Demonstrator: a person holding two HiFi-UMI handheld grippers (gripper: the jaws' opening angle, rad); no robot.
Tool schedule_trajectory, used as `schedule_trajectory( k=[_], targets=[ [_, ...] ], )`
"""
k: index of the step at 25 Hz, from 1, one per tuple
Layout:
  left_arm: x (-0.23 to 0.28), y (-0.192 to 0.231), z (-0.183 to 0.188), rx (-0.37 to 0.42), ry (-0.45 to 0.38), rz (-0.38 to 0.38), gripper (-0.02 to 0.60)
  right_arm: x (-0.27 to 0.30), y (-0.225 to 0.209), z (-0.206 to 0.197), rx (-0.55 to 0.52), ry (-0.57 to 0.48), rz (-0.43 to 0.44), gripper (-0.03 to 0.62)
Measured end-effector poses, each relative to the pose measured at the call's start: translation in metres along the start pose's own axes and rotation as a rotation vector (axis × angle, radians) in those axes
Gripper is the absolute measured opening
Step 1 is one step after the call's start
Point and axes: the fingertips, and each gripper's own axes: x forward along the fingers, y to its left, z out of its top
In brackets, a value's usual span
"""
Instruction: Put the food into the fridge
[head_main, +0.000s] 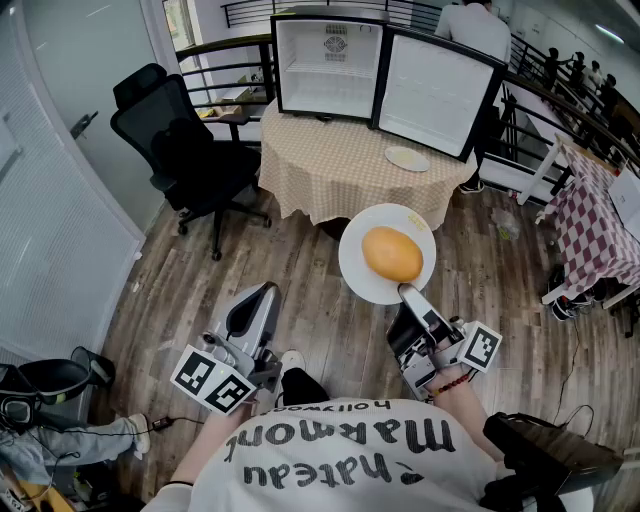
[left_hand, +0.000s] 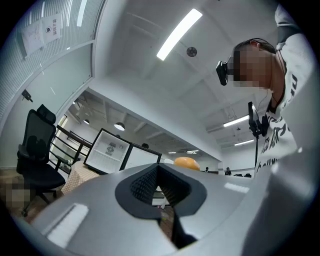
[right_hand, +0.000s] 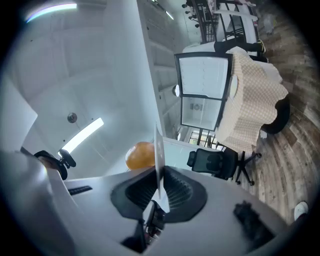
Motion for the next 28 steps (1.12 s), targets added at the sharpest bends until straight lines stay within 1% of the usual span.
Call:
schedule_trajectory(
  k=[8,14,17,19,23,28],
  targets=[
    [0.013,0.023,0.004,-0.031,-0.001,-0.017,0.006,0.017,-0.013,0.002,0.000,-0.006,-0.011,0.025],
    [0.036,0.062,0.000,-0.047,0.023,-0.030,0.006,0.050,-0.033,0.012,-0.021,-0.012,-0.012,0.026],
    [0.053,0.087,0.005,-0.051,0.027,-0.049,0.006,0.074,-0.048,0.019,-0.005,-0.035,-0.016,0.025],
    [0.065,0.106,0.011,-0.037,0.022,-0.066,0.006,0.093,-0.058,0.024,0.002,-0.052,-0.020,0.025],
    [0.088,0.149,0.028,-0.005,0.015,-0.096,0.006,0.141,-0.077,0.035,-0.036,-0.052,-0.036,0.026],
    [0.113,0.204,0.047,-0.062,0.044,-0.118,0.006,0.211,-0.094,0.052,-0.030,-0.061,-0.029,0.025]
  ],
)
